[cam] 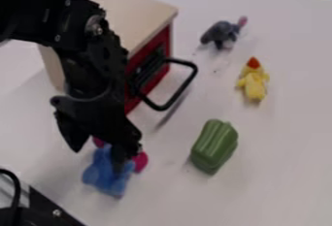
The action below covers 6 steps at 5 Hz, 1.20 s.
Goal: Take the blue object away from the other objects
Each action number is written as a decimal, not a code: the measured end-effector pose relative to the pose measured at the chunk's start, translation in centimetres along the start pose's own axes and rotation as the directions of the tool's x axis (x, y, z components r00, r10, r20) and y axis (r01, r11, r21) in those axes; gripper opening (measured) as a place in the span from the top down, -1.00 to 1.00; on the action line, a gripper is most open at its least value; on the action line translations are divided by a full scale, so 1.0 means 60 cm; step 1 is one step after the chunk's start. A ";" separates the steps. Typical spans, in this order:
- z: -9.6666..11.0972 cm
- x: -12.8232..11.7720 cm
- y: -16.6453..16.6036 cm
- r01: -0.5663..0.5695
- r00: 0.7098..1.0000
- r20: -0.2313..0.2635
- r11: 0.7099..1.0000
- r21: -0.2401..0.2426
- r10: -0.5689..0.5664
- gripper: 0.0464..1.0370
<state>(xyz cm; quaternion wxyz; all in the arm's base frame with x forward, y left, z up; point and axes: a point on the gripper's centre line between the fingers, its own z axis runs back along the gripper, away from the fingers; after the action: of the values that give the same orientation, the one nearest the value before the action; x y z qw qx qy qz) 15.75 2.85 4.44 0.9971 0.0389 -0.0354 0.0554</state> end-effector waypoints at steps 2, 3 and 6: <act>-0.027 0.012 -0.022 -0.028 1.000 -0.004 0.999 -0.020 0.028 -0.92; -0.047 0.011 -0.032 -0.020 0.999 -0.032 1.000 0.006 0.021 -0.92; -0.064 0.013 -0.045 -0.033 0.997 -0.073 0.997 0.069 0.038 0.05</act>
<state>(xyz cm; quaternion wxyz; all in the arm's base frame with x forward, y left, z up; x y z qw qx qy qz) 17.08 0.58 0.47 0.9947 0.0700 0.0028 0.0758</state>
